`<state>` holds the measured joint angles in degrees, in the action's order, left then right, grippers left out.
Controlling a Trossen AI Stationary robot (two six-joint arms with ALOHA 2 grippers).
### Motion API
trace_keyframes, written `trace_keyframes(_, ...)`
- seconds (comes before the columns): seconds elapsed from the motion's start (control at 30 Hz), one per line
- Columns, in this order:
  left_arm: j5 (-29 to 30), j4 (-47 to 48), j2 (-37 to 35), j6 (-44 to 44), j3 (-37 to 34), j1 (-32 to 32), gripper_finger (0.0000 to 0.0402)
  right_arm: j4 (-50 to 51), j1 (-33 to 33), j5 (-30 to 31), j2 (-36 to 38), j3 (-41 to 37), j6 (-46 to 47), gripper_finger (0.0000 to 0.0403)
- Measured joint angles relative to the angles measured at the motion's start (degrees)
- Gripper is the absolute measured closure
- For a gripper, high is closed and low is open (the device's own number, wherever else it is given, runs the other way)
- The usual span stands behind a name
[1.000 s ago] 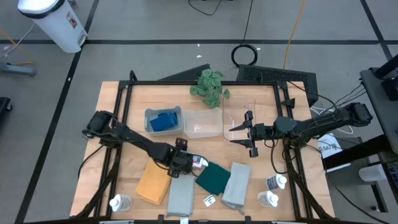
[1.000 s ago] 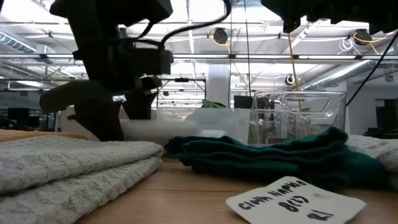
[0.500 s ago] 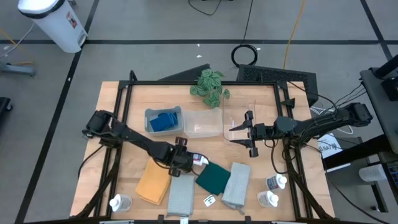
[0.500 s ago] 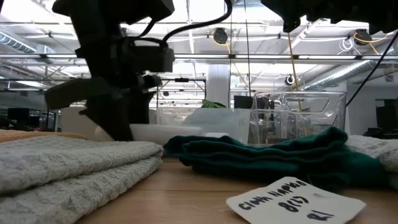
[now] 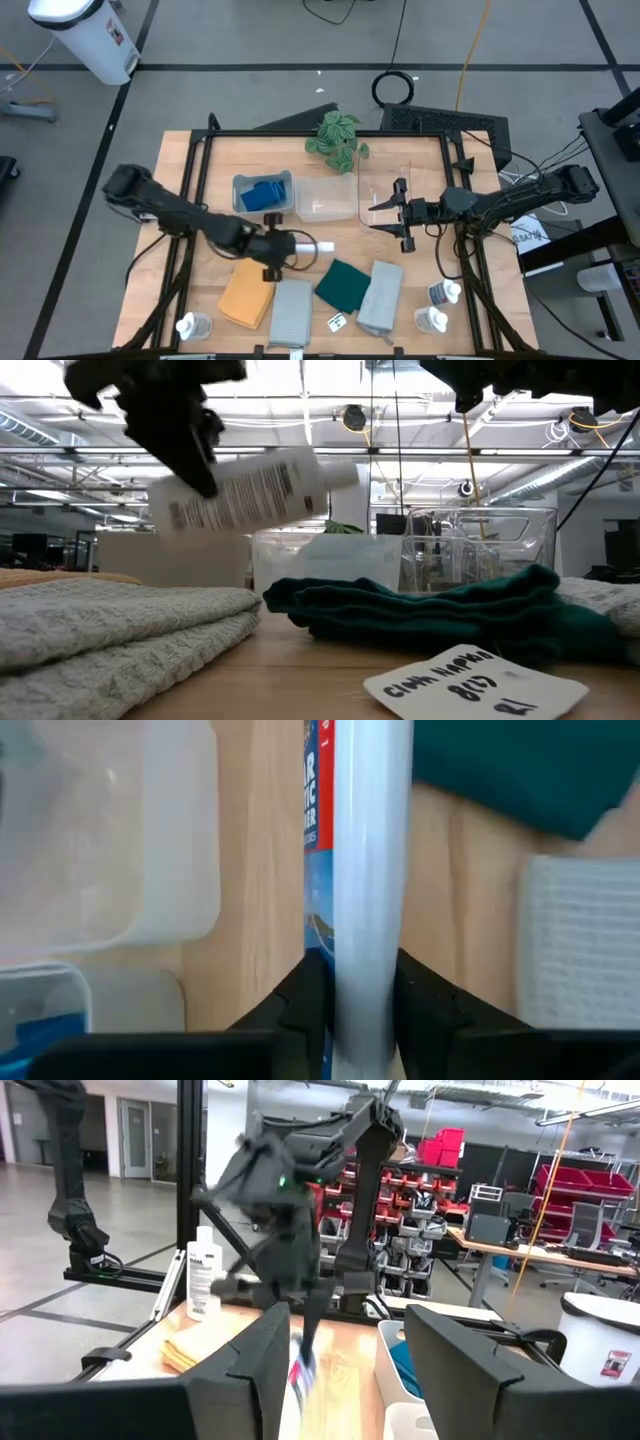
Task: Pick & Place Kitchen Items
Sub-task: Put the white plastic restorer bottle into the white bin
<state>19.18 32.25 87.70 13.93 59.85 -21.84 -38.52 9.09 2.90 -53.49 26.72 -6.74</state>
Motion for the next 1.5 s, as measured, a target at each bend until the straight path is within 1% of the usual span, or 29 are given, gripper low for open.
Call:
trace_keyframes(0.1,0.21,-11.91,-6.43,-1.41,-6.52,-1.17,0.0318,0.20,0.01,0.00,0.00,0.00,0.03,0.0232)
trace_keyframes(0.17,1.52,-20.14,-11.03,-2.73,-12.58,-1.53,0.0318,0.20,0.01,0.00,0.00,0.00,0.04,0.0232)
trace_keyframes(0.23,3.82,-31.21,-15.21,-5.46,-20.02,-1.22,0.0318,0.17,-0.01,0.00,0.00,0.00,0.04,0.0232)
trace_keyframes(0.3,4.77,-45.50,-18.84,-9.68,-27.30,-0.24,0.0318,0.13,0.00,0.02,0.00,0.00,0.04,0.0232)
trace_keyframes(0.37,3.72,-62.14,-21.11,-14.34,-33.44,1.68,0.0318,0.13,-0.04,0.33,0.00,0.00,0.04,0.0232)
trace_keyframes(0.43,2.11,-75.24,-22.60,-17.97,-38.44,3.98,0.0318,-0.28,-0.43,0.31,0.00,0.00,-0.02,0.0232)
trace_keyframes(0.5,-0.27,-84.53,-22.84,-20.56,-40.97,6.55,0.0318,-0.37,-1.29,0.37,0.00,0.00,0.04,0.0232)
trace_keyframes(0.53,-0.66,-87.10,-22.90,-21.17,-41.41,7.78,0.0318,-0.38,-1.80,0.38,0.00,0.00,0.07,0.0232)
trace_keyframes(0.6,-0.69,-88.91,-22.97,-21.64,-41.37,10.11,0.0318,-0.48,-3.15,0.65,0.00,0.00,1.09,0.0232)
trace_keyframes(0.67,-0.75,-89.05,-22.49,-21.91,-41.08,12.38,0.0318,-0.42,-4.55,2.89,0.00,0.00,4.29,0.0232)
trace_keyframes(0.73,-1.77,-89.63,-20.13,-22.77,-39.87,14.35,0.0318,-0.02,-5.96,5.84,-0.64,0.01,8.08,0.0232)
trace_keyframes(0.8,-2.66,-89.29,-17.94,-22.87,-39.10,15.95,0.0318,-0.17,-7.06,6.26,-2.20,0.00,10.04,0.0232)
trace_keyframes(0.93,-4.79,-89.46,-11.80,-23.04,-36.68,18.41,0.0321,-6.38,-7.93,5.96,-8.24,1.18,8.93,0.0226)
trace_keyframes(1.0,-6.15,-89.32,-8.78,-23.34,-35.04,19.04,0.0321,-8.62,-8.09,6.04,-11.48,3.00,7.33,0.0215)
trace_keyframes(1.07,-6.07,-89.32,-6.60,-25.06,-33.67,19.26,0.0321,-10.75,-8.12,6.19,-14.89,5.96,7.29,0.0200)
trace_keyframes(1.17,-3.20,-89.70,-3.93,-28.08,-31.49,19.07,0.0321,-13.21,-8.10,6.90,-18.86,10.19,8.84,0.0171)
trace_keyframes(1.3,3.27,-89.43,-1.99,-34.14,-29.49,18.34,0.0323,-14.96,-8.12,10.60,-23.37,14.01,11.57,0.0140)
trace_keyframes(1.37,7.09,-89.07,-2.03,-36.50,-28.96,17.84,0.0323,-15.91,-8.12,11.80,-25.69,14.76,11.63,0.0133)
trace_keyframes(1.5,10.80,-89.47,-1.77,-39.73,-27.97,17.31,0.0323,-20.20,-8.77,16.42,-28.66,14.99,10.87,0.0136)
